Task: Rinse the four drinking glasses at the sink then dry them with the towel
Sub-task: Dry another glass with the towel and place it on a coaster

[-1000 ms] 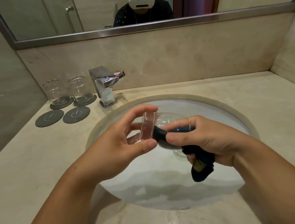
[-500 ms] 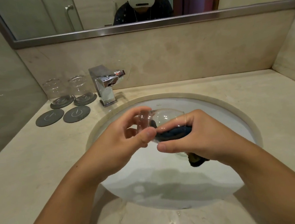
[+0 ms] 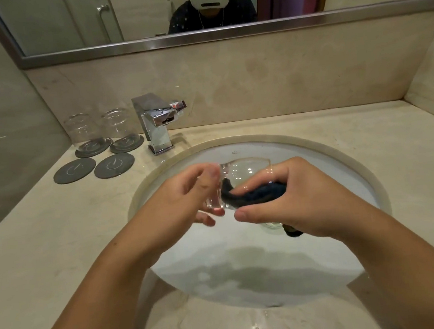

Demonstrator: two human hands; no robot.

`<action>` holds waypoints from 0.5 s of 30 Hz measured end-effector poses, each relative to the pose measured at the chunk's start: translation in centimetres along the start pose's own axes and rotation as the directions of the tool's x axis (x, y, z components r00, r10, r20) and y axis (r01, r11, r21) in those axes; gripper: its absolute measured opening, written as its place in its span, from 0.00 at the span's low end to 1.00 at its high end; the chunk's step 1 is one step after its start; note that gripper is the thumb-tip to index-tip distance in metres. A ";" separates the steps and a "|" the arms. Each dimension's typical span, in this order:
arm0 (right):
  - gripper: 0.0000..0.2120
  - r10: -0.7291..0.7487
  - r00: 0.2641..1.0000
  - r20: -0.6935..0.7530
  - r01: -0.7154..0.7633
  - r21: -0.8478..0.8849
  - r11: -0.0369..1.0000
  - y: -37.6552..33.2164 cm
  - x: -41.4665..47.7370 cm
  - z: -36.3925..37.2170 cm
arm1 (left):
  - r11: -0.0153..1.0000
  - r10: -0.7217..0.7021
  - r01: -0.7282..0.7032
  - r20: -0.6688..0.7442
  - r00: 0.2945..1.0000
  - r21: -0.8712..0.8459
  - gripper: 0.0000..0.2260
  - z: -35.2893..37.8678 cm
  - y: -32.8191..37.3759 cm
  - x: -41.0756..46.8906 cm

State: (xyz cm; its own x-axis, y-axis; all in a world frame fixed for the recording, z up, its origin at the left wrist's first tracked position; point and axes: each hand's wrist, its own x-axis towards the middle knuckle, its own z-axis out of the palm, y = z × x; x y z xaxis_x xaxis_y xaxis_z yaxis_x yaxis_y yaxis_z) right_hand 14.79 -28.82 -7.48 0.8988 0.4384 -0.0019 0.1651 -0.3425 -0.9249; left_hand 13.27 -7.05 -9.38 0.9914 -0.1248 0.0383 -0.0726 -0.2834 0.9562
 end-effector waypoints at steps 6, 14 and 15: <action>0.10 0.010 0.997 0.076 -0.012 0.024 1.000 0.0 -0.2 -0.1 | 0.992 0.099 -0.101 0.037 0.994 0.077 0.19 -0.3 -0.1 0.0; 0.38 0.098 0.970 0.224 -0.198 0.485 0.852 1.3 0.2 -1.9 | 0.949 0.281 -0.280 0.011 0.960 0.146 0.25 -0.2 0.4 -0.5; 0.36 0.069 0.970 0.235 -0.192 0.552 0.812 1.1 0.3 -1.9 | 0.949 0.290 -0.287 -0.010 0.957 0.128 0.24 -0.2 0.5 -0.5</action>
State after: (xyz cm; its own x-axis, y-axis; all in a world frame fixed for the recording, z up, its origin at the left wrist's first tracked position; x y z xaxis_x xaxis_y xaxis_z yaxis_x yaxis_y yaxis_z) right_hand 15.99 -30.69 -7.79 0.7876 0.5963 -0.1553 -0.2625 0.0966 -0.9601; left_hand 12.78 -6.98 -8.84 0.9287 -0.1918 0.3173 -0.3670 -0.3550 0.8598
